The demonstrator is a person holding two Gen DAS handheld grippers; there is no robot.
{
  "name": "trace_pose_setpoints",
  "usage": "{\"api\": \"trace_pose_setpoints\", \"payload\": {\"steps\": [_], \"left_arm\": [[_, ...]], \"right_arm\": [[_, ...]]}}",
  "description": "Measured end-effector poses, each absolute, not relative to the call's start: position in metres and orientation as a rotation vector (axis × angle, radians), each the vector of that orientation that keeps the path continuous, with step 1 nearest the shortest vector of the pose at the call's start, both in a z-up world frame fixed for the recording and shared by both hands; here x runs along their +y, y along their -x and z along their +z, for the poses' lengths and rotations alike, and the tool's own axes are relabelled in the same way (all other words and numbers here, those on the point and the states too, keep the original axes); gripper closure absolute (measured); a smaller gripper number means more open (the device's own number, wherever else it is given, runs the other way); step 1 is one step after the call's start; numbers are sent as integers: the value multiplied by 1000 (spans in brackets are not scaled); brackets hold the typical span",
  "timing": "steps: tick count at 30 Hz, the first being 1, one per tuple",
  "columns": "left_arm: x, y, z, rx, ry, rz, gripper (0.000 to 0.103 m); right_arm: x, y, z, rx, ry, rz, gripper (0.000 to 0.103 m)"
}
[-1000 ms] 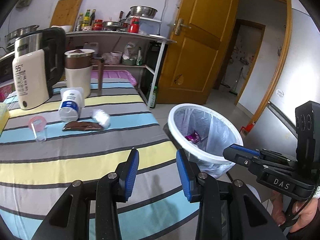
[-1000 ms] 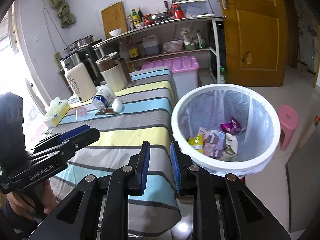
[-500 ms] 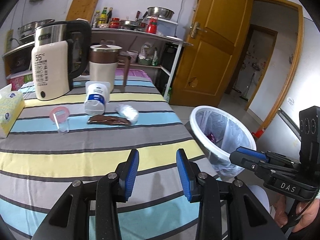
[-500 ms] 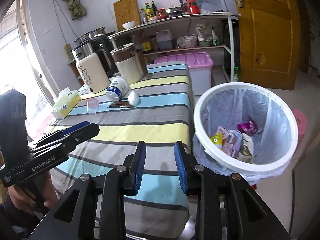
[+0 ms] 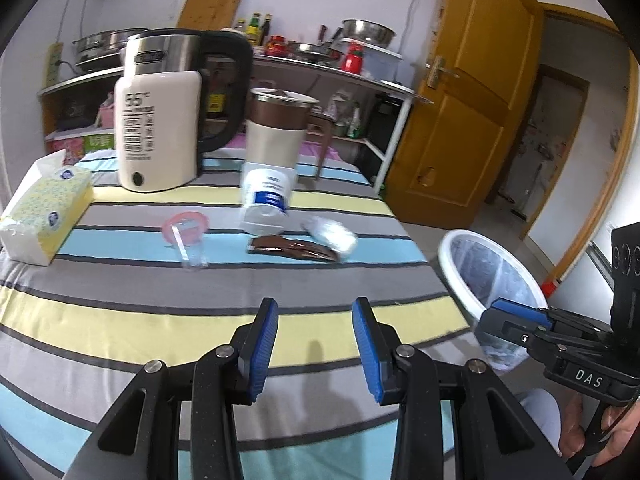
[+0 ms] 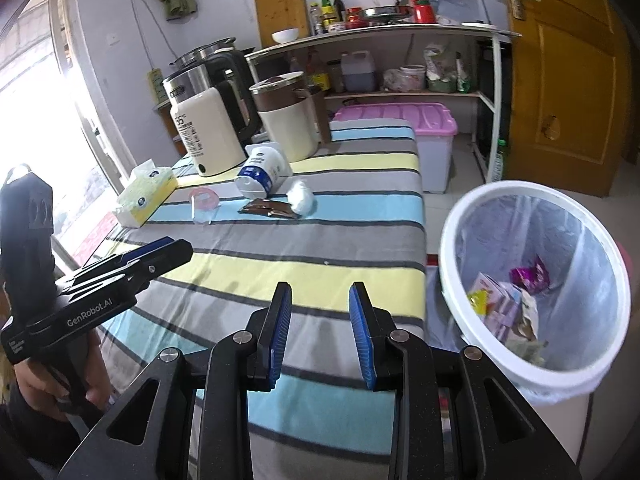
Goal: Collect trash
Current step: 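Move both open tools back over the table toward the cup and plastic bag, then grasp the clear red-lidded cup with the left tool while the right tool grasps the clear plastic bag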
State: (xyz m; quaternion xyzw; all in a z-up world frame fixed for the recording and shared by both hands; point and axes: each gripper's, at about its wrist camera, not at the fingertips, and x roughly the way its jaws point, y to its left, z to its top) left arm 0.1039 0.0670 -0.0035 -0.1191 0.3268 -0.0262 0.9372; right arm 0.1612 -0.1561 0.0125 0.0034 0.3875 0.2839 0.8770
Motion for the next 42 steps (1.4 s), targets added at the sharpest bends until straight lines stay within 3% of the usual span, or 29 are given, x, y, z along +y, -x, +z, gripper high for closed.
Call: {"api": "trace_pose_setpoints", "payload": {"steps": [15, 42], "left_arm": [[125, -153, -21, 728, 285, 106, 60], [155, -209, -52, 816, 345, 187, 58]], "right_arm": [[-98, -221, 7, 831, 56, 655, 68], [-45, -304, -35, 931, 113, 649, 68]]}}
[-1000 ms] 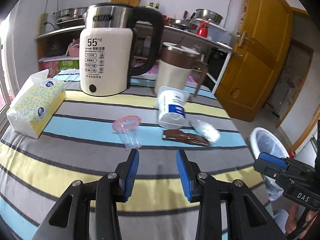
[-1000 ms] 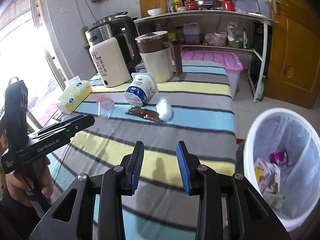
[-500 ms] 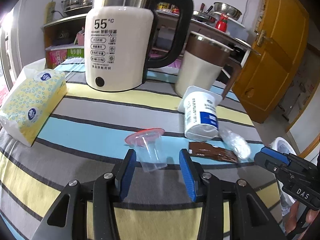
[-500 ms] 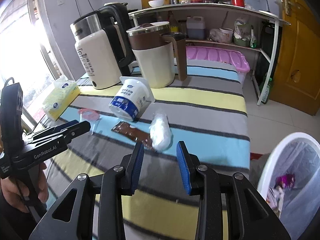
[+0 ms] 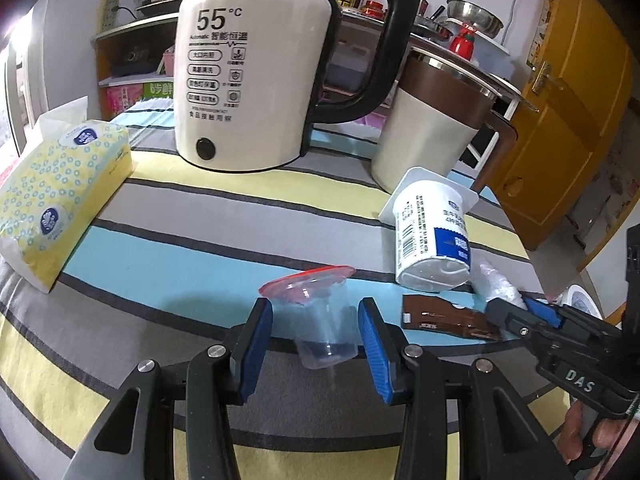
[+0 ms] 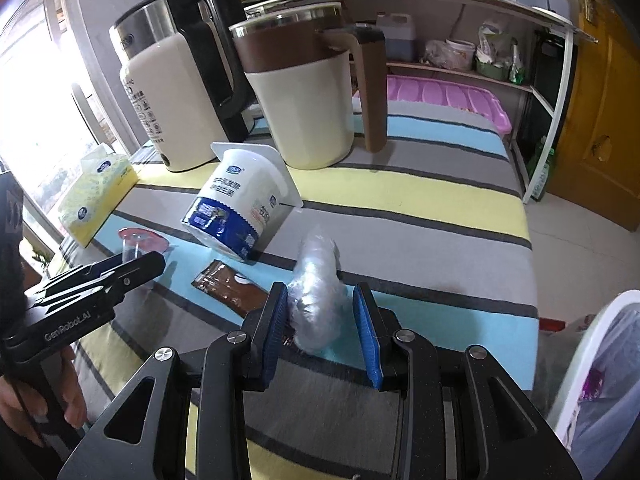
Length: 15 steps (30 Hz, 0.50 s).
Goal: Collect trash
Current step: 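Grasp the clear red-lidded cup with the left tool while the right tool grasps the clear plastic bag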
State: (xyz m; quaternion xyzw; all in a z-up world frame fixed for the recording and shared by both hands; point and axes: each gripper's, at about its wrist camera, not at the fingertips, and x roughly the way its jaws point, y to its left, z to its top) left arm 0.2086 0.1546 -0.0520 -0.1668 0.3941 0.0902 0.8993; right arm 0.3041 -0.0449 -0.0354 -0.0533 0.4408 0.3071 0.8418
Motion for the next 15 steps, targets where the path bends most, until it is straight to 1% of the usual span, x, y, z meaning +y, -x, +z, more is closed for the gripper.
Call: {"api": "trace_pose_setpoints", "payload": {"steps": [2, 3, 6, 15], "left_arm": [[154, -209, -52, 813, 346, 180, 63], [154, -209, -52, 813, 346, 175, 71], [153, -209, -51, 808, 344, 165, 71], [143, -196, -44, 786, 321, 143, 71]], "right_arm": [[-45, -304, -35, 926, 106, 648, 68], [-45, -304, -35, 924, 101, 649, 72], [-46, -304, -36, 925, 88, 647, 73], [-62, -290, -30, 915, 35, 642, 74]]}}
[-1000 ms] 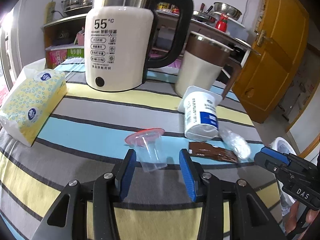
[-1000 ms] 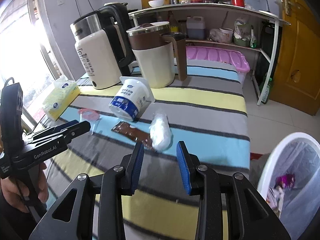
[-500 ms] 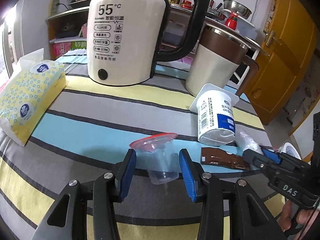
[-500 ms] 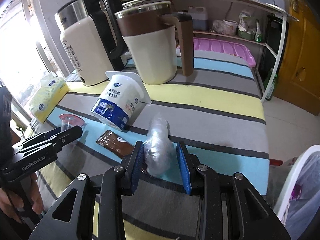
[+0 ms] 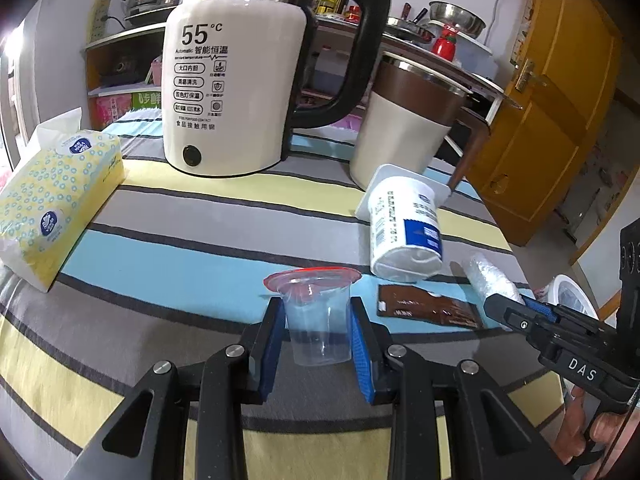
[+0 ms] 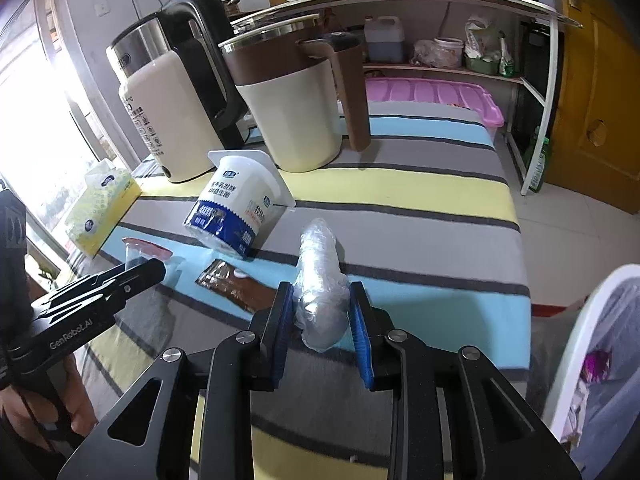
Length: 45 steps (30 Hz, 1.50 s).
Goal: Collect trash
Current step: 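Carry the cup and plastic bag over the bin with both tools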
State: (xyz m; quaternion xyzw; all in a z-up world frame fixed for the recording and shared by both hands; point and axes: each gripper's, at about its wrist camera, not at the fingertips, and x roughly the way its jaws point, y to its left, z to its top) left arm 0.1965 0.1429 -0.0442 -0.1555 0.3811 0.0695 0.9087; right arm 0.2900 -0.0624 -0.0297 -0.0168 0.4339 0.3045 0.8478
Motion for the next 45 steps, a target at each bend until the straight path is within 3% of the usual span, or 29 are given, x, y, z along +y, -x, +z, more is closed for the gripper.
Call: {"api": "trace_pose_setpoints", "payload": {"steps": [45], "left_arm": [[23, -68, 7, 693, 195, -82, 71]], "right_arm": [[-165, -140, 15, 792, -25, 593, 74]]}}
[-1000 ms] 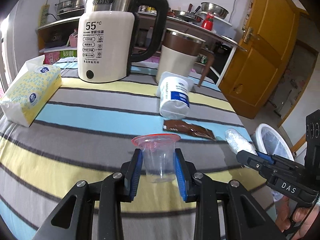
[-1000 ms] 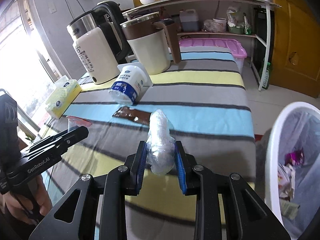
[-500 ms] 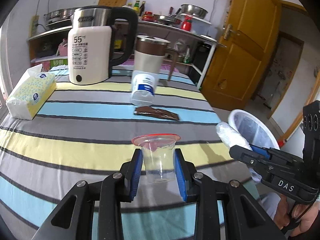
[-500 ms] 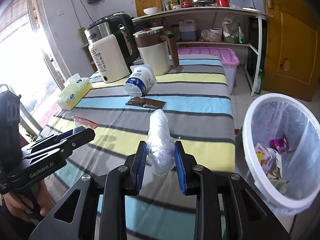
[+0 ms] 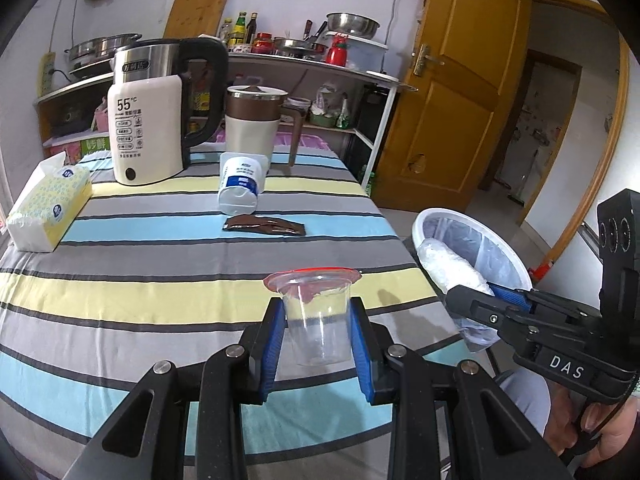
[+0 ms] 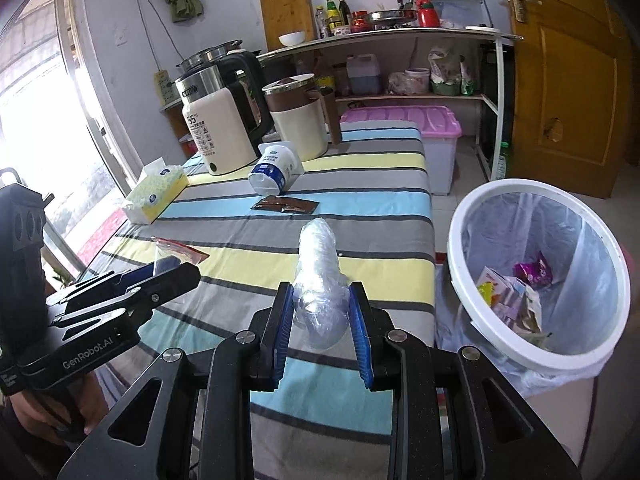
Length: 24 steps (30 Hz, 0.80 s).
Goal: Collect trash
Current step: 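Carry the cup and plastic bag over the bin with both tools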
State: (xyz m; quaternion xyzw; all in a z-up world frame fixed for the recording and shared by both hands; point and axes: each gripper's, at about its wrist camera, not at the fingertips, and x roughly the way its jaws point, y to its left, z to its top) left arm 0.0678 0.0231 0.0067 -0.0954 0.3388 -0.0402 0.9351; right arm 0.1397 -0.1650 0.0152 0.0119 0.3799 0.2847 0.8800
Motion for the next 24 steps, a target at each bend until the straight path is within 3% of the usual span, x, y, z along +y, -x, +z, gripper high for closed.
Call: {"api": "trace_pose_setpoints", "payload": {"steps": [24], "left_arm": [[-46, -106, 14, 687, 103, -220, 71]], "right_arm": [[-238, -149, 20, 760, -102, 444, 74]]}}
